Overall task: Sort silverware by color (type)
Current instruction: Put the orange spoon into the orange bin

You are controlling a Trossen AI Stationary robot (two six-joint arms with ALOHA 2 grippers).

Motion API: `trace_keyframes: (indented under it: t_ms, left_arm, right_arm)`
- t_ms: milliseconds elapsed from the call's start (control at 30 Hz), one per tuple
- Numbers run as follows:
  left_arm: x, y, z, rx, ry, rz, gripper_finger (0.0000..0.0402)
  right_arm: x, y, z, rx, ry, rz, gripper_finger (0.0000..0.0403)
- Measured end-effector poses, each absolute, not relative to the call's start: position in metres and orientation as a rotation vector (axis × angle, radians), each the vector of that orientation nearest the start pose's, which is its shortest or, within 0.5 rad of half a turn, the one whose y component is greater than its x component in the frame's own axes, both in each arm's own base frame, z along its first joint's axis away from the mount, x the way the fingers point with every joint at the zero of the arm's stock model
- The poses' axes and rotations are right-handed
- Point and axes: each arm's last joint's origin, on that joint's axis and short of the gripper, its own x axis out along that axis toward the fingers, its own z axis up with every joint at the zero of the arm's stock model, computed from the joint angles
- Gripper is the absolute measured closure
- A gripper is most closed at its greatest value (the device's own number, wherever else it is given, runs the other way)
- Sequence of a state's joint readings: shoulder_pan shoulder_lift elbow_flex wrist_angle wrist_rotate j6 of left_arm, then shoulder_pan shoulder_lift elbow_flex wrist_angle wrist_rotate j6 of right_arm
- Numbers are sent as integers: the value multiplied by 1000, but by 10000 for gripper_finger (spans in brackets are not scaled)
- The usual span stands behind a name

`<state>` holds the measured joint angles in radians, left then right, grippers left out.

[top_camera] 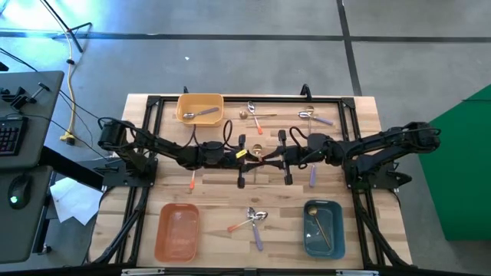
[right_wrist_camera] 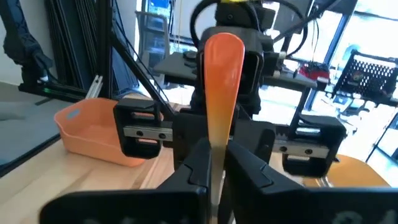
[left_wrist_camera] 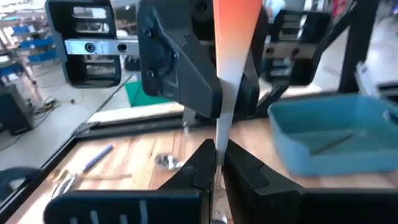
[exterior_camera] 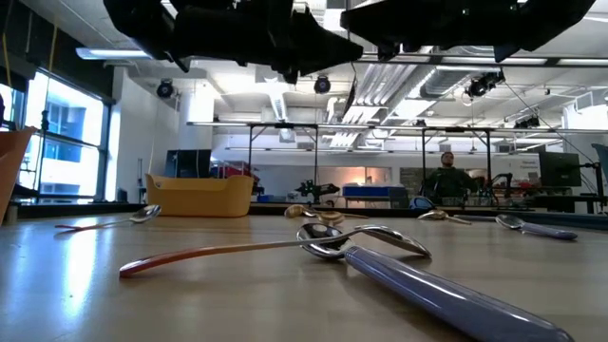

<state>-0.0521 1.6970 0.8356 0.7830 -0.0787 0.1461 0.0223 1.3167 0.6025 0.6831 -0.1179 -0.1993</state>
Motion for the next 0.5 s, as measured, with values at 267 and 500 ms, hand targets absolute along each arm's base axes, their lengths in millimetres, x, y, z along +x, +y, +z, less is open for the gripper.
trace_keyframes:
  t_ms: [267,500]
  left_arm:
    - [344,-23,211,226,236,111,396]
    - [326,-32,218,285,379,149,397]
  right_arm:
    - [275,5,237,-192,66,23,293]
    - [271,-2,245,-248,48,-105,265]
